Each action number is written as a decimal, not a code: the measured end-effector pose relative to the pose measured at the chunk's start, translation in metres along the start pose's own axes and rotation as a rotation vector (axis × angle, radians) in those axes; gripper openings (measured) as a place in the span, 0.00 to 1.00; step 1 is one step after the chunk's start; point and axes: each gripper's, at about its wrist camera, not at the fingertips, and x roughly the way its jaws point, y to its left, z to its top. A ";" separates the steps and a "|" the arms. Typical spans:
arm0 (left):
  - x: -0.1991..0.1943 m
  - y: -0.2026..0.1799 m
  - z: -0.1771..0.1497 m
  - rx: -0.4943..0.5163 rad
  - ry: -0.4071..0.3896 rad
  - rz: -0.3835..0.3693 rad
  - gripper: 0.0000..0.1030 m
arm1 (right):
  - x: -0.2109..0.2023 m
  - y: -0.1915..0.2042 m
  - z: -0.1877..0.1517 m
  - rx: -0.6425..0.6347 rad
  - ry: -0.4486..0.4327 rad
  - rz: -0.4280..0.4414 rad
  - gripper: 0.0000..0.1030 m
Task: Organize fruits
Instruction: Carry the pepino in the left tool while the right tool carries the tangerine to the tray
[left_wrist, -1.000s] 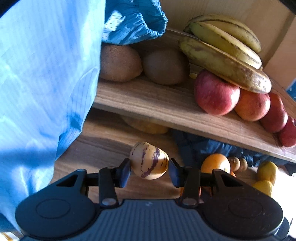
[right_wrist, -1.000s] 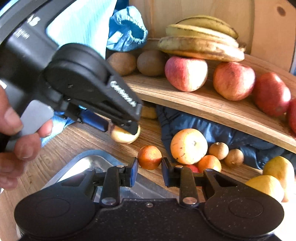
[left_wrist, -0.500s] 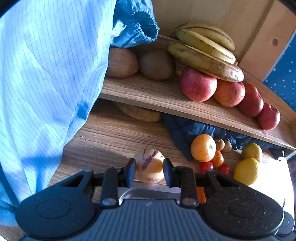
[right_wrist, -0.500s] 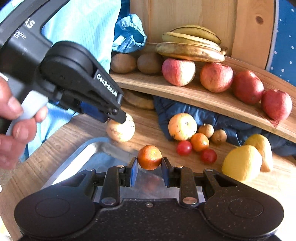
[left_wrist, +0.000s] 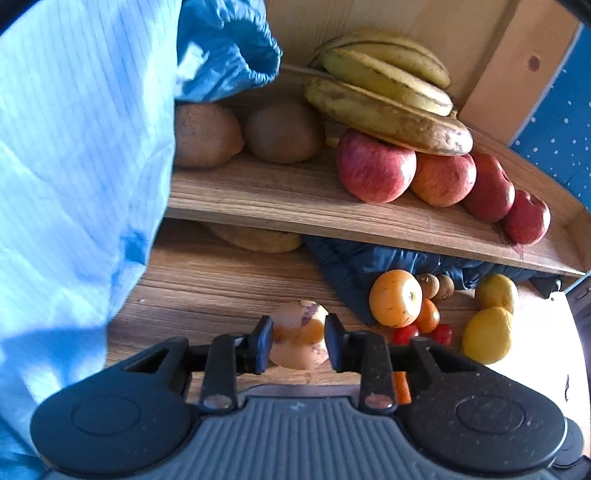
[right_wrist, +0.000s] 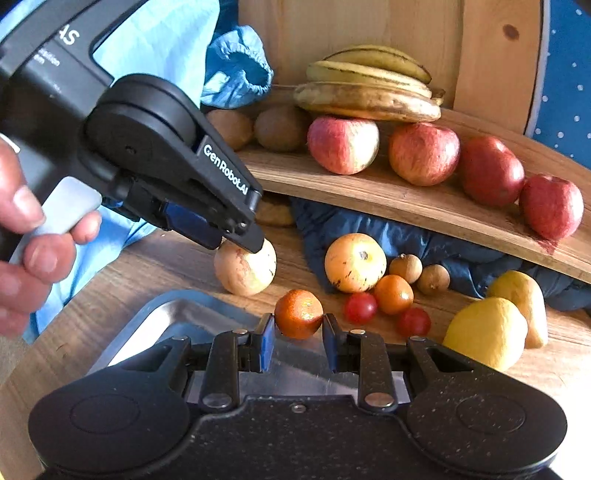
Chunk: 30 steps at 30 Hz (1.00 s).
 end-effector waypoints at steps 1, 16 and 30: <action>0.003 -0.001 0.002 0.000 0.002 0.000 0.35 | 0.003 -0.001 0.001 0.002 0.004 0.005 0.29; 0.033 -0.003 0.008 -0.022 0.085 -0.003 0.54 | 0.029 -0.017 0.010 -0.005 0.039 0.052 0.28; 0.022 0.003 0.005 -0.109 0.056 0.020 0.53 | 0.042 -0.014 0.015 -0.021 0.055 0.041 0.32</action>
